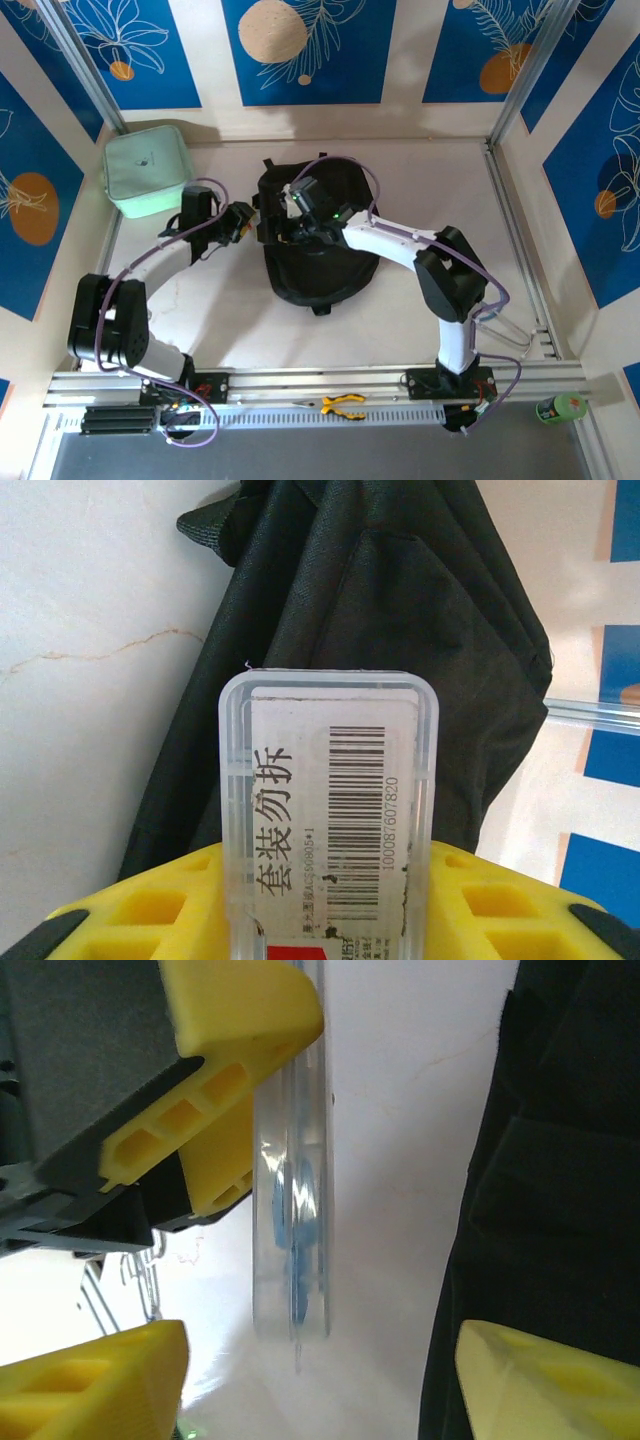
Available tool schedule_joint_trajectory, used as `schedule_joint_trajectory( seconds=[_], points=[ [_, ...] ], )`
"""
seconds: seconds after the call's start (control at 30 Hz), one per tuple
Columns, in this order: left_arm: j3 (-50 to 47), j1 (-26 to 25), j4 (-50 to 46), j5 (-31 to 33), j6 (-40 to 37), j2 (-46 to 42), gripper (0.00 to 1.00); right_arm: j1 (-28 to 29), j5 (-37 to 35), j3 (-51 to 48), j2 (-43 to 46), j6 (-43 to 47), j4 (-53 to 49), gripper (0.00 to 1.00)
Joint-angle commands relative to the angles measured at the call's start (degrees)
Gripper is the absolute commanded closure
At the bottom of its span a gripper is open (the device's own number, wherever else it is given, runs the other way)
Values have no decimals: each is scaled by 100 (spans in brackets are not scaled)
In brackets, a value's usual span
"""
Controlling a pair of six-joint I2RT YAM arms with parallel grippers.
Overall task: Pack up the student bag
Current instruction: Pass the loose stationery, then rotate the student bag at the top-center of the table.
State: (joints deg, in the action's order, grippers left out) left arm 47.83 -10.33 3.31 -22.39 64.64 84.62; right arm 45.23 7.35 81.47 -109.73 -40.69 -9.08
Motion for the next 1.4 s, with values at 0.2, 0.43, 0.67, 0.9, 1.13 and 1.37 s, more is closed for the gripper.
schedule_joint_trajectory(
  seconds=[0.2, 0.43, 0.67, 0.9, 1.13, 1.37],
  points=[
    [-37, -74, 315, -306, 233, 85, 58, 99, -268, 416, -370, 132, 356, 51],
    [-124, -70, 463, -346, 337, 140, 57, 108, -278, 598, -527, 83, 346, 64],
    [-206, -46, 639, -276, 298, 26, 48, 113, -333, 633, -507, 83, 137, 84],
    [-174, 167, 447, -141, -648, -199, 28, 23, -379, -215, 250, 274, 420, 86],
    [216, 201, -257, -160, -2006, -156, 20, -279, -561, -1272, 1222, 378, 349, 86],
    [944, 189, -735, -661, -2802, 829, 35, -815, -745, -2147, 2181, 67, 36, 86]
  ],
)
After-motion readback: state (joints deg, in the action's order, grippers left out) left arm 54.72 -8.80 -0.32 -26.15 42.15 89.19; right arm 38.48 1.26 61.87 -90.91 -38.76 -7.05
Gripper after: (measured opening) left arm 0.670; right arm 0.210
